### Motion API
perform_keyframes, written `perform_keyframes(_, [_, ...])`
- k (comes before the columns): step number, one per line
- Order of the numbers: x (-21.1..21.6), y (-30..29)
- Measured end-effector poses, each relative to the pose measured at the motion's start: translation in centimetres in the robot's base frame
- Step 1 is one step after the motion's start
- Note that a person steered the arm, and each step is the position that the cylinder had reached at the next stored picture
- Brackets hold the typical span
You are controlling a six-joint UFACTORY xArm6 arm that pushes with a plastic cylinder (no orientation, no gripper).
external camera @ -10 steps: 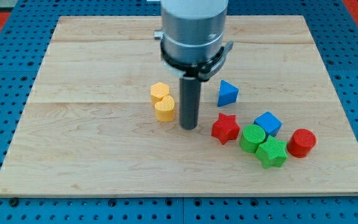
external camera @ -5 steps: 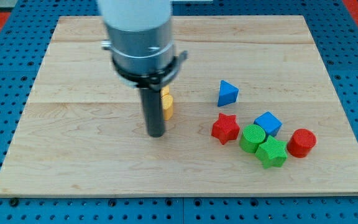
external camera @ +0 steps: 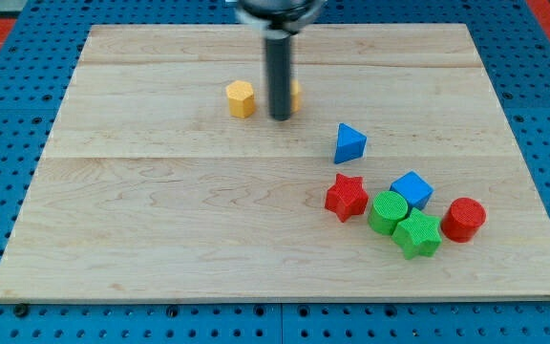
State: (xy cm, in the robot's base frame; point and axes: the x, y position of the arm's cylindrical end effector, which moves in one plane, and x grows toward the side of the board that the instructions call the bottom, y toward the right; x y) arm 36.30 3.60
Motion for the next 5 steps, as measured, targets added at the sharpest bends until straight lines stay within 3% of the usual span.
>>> perform_keyframes(1, [-0.1, 9.2])
perform_keyframes(2, [4.4, 17.6])
perform_keyframes(3, [9.8, 18.5])
perform_keyframes(4, [13.5, 14.5])
perform_keyframes(5, [14.8, 14.1])
